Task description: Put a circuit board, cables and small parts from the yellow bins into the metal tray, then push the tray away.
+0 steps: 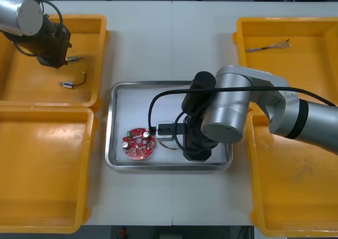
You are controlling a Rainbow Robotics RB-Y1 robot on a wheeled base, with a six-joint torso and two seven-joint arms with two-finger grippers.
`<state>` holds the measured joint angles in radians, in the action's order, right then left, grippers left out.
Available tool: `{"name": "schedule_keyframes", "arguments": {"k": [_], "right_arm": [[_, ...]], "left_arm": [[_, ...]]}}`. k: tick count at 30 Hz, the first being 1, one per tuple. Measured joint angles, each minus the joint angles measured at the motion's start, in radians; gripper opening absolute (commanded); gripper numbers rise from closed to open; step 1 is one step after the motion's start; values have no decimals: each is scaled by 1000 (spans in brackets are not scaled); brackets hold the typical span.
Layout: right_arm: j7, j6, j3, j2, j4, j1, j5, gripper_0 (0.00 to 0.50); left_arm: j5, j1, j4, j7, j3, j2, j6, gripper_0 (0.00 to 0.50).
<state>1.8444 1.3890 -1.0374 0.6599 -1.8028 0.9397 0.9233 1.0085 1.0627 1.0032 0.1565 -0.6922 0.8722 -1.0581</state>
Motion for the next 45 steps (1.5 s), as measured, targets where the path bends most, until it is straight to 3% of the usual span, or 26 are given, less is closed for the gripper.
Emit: {"name": "schedule_keyframes", "arguments": {"k": [8, 14, 22, 34, 45], "right_arm": [[-67, 205, 225, -3, -33, 0, 62, 500], [-253, 342, 377, -3, -86, 0, 77, 500], [-404, 488, 537, -1, -102, 0, 95, 500], [-636, 525, 695, 52, -102, 0, 65, 500], [-646, 513, 764, 70, -2, 0, -32, 500]], "left_arm": [[-4, 0, -41, 0, 0, -21, 17, 500], [-8, 0, -43, 0, 0, -31, 41, 500], [-13, 0, -44, 0, -5, -36, 42, 500], [-25, 0, -50, -1, -67, -36, 45, 500], [-26, -1, -79, -97, -67, -37, 46, 500]]}}
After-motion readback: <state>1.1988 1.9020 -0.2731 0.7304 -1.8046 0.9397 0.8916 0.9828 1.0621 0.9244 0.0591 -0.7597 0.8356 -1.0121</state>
